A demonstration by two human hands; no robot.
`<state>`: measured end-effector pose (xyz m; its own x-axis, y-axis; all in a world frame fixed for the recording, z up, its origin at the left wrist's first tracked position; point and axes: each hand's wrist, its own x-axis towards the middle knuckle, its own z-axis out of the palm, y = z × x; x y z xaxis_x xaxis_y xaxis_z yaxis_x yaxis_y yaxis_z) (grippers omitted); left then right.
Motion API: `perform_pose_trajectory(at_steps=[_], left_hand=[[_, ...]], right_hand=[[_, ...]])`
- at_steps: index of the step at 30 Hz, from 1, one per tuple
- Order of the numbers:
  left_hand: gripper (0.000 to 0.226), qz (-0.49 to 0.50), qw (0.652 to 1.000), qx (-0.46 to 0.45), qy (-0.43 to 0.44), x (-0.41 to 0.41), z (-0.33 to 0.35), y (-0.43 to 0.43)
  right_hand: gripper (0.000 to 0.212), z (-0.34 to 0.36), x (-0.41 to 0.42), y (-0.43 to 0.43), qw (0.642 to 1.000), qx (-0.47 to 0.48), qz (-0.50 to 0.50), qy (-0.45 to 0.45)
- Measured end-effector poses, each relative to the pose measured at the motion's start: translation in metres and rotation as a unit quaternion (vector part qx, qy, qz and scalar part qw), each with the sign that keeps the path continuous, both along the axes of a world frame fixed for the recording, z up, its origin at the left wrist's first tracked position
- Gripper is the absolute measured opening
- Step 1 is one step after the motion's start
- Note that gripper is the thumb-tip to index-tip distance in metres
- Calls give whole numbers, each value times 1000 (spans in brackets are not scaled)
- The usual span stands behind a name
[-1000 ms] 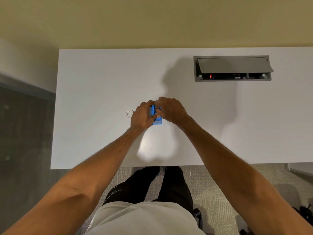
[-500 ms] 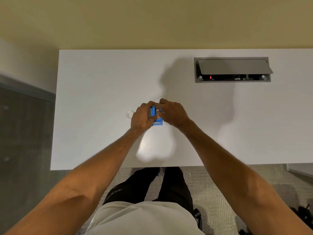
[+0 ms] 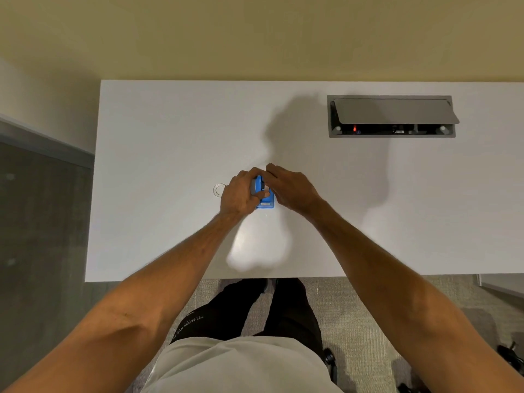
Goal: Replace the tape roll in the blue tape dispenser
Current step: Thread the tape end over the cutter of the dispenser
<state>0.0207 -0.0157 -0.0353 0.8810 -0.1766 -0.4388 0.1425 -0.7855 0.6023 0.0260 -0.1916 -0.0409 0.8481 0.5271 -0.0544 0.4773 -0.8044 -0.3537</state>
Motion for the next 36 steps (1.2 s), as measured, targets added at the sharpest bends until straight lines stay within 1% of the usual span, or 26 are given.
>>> perform_pose_trajectory(at_steps=[6, 12, 16, 19, 25, 30, 36], left_hand=[[44, 3, 1000, 5, -6, -3, 0, -1], [48, 4, 1000, 1, -2, -4, 0, -1], [51, 2, 1000, -5, -4, -4, -1, 1], [52, 1, 1000, -10, -2, -5, -4, 2], [48, 1, 1000, -18, -2, -5, -3, 1], [48, 0, 1000, -22, -4, -6, -4, 2], [50, 2, 1000, -3, 0, -6, -3, 0]], right_hand=[[38, -5, -2, 1, 1000, -19, 7, -13], [30, -4, -1, 0, 1000, -19, -5, 11], [20, -4, 2, -1, 999, -7, -46, 22], [22, -2, 4, -1, 995, 21, -93, 37], [18, -3, -2, -1, 988, 36, -131, 68], [21, -2, -3, 1, 992, 10, -123, 26], [11, -1, 3, 4, 995, -1, -97, 15]])
